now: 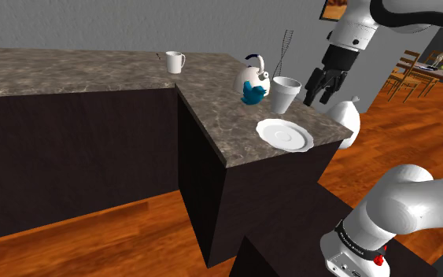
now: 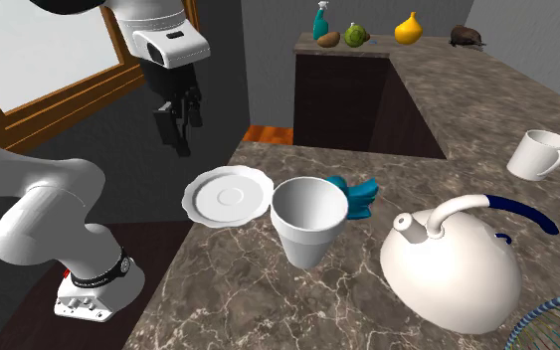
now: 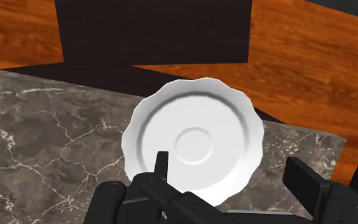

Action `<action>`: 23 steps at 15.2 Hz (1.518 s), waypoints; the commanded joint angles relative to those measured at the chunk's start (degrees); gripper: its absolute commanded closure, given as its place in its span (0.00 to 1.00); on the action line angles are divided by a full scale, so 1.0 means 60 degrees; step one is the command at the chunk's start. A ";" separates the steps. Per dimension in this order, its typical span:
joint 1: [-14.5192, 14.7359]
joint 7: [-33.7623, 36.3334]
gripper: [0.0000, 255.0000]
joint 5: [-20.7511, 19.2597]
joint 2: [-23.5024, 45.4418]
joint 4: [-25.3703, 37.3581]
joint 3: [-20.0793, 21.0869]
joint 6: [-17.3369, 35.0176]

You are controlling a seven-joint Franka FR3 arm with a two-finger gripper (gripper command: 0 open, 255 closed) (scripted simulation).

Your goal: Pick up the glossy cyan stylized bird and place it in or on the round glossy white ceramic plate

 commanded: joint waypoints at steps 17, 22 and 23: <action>-0.0167 -0.0752 0.00 -0.0733 0.5817 0.3580 -0.0254 0.2051; -0.0227 -0.0909 0.00 -0.0902 0.7730 0.5408 -0.0302 0.2095; -0.0238 -0.0938 0.00 -0.0933 0.8126 0.5826 -0.0312 0.2065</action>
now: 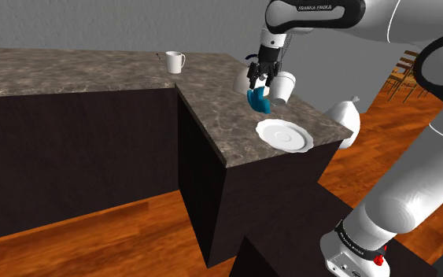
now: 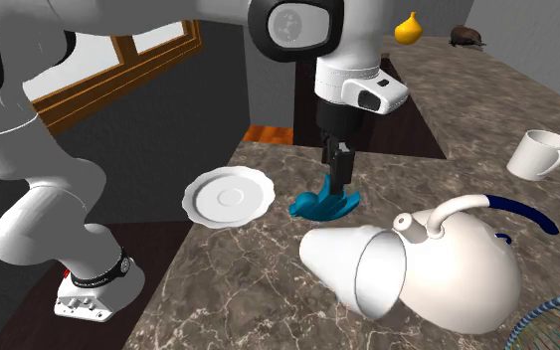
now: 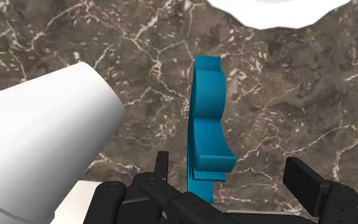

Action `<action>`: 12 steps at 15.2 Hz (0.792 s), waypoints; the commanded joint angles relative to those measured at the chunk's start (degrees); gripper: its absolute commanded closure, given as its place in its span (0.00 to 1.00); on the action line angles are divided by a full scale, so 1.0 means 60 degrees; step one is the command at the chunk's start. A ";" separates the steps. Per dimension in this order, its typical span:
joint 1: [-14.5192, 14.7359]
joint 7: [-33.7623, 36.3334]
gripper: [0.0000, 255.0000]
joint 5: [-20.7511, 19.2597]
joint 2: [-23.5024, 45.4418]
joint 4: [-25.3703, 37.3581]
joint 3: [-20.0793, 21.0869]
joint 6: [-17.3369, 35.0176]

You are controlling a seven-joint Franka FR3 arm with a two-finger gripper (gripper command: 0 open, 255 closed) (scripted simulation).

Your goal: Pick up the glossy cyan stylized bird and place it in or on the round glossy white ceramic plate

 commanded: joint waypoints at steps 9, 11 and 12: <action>-0.0035 -0.0088 0.00 -0.0115 0.1386 0.0714 -0.0033 0.0632; -0.0035 -0.0089 0.00 -0.0115 0.1392 0.0519 -0.0033 0.0832; -0.0035 -0.0089 0.00 -0.0115 0.1391 0.0518 -0.0033 0.0833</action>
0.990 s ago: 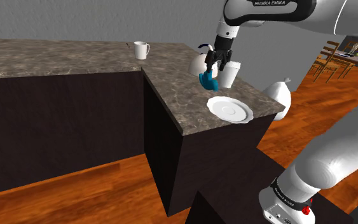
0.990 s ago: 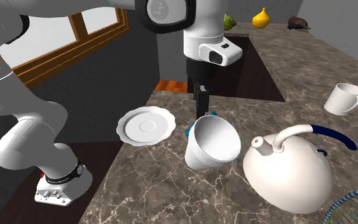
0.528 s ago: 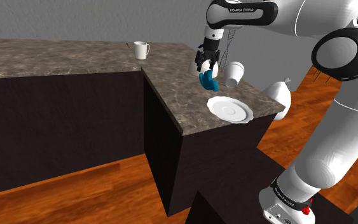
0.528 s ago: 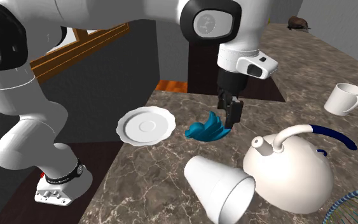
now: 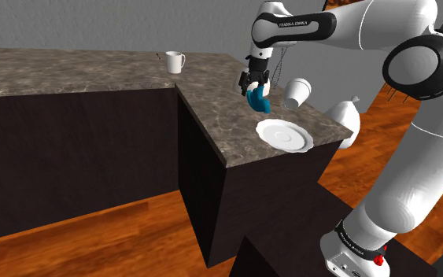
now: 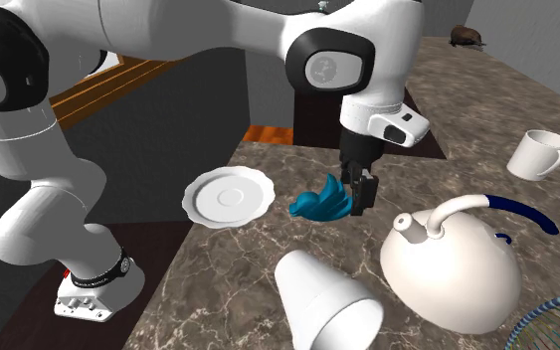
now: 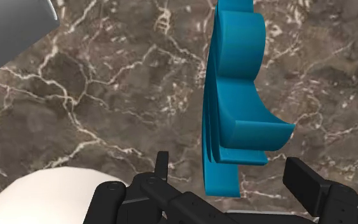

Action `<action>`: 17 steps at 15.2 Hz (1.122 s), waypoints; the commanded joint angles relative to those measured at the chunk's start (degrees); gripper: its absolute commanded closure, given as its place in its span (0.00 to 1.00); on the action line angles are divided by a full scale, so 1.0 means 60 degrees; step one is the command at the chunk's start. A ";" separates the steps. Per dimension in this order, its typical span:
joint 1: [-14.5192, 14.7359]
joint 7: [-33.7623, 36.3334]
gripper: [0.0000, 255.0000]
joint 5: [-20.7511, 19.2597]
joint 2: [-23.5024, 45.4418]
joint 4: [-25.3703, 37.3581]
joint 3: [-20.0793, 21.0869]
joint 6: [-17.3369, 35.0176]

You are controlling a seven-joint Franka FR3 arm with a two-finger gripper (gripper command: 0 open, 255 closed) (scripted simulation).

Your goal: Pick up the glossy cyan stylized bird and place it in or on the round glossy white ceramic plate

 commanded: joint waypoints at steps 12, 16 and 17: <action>-0.0005 -0.0008 1.00 0.0001 0.0001 -0.0058 -0.0004 0.0063; -0.0005 -0.0008 1.00 0.0001 0.0000 -0.0061 -0.0004 0.0066; -0.0005 -0.0008 1.00 0.0001 -0.0005 0.0061 -0.0004 -0.0061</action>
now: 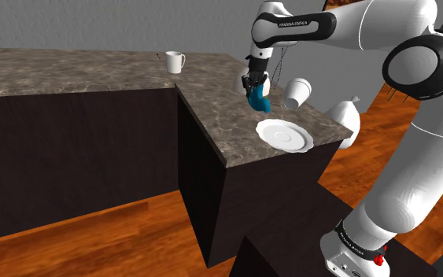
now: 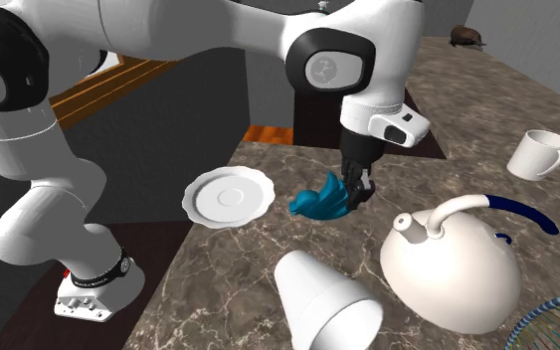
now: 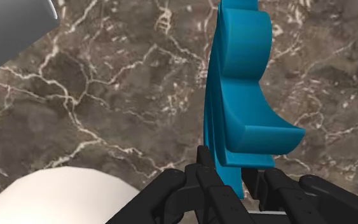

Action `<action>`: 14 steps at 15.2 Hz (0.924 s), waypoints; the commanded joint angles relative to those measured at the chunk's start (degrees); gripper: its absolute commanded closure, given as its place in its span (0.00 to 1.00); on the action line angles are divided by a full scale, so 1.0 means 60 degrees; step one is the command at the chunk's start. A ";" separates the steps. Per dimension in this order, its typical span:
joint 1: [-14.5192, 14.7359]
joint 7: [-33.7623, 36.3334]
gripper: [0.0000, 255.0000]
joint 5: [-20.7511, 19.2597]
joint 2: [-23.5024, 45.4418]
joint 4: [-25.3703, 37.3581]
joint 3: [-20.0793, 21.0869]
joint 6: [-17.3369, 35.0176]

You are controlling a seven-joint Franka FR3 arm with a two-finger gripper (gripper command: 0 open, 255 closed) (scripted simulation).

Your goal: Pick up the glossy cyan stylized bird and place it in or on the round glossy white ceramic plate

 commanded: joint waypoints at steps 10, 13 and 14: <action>-0.0004 -0.0006 1.00 0.0003 0.0079 0.1458 -0.0002 -0.1375; -0.0006 -0.0010 1.00 0.0006 0.0158 0.1953 -0.0003 -0.1791; -0.0007 -0.0011 1.00 0.0007 0.0190 0.2127 -0.0003 -0.1933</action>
